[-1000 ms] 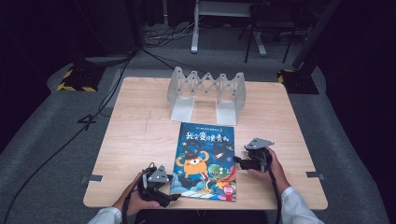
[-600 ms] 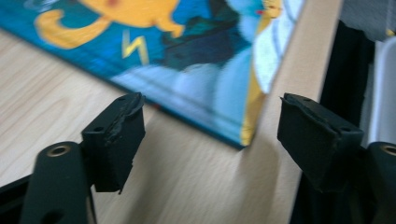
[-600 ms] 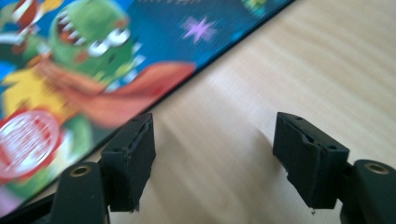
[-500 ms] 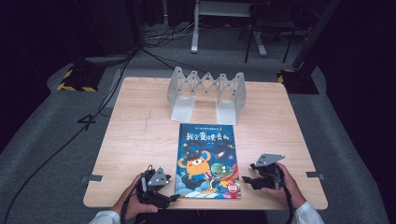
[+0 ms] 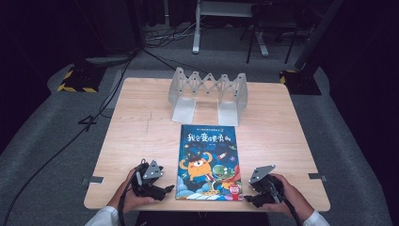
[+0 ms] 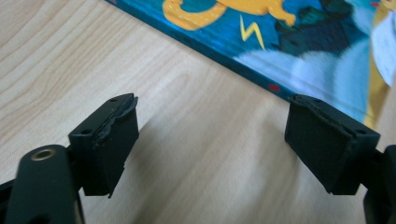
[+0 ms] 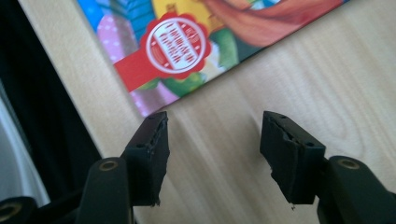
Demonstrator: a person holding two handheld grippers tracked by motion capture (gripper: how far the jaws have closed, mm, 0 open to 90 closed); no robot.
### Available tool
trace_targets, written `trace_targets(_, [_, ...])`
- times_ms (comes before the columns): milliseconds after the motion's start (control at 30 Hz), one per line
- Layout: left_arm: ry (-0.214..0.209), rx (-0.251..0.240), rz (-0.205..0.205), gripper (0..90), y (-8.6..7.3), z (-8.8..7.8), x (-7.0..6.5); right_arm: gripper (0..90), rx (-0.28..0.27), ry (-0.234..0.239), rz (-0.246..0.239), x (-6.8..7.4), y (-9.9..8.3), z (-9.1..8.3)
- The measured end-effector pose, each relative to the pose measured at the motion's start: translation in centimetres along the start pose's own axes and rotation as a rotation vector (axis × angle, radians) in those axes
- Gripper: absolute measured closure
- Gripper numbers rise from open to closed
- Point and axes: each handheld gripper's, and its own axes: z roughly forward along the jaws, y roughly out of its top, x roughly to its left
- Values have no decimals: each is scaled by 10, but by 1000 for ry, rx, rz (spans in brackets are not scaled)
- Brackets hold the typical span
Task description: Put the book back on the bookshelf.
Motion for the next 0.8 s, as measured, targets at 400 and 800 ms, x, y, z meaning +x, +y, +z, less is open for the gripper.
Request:
trace_targets(400, [23, 1, -13, 167, 7, 6, -6, 669, 175, 21, -82, 22, 23, 1])
trace_targets(800, [12, 0, -12, 170, 8, 8, -7, 772, 162, 17, -74, 23, 24, 1])
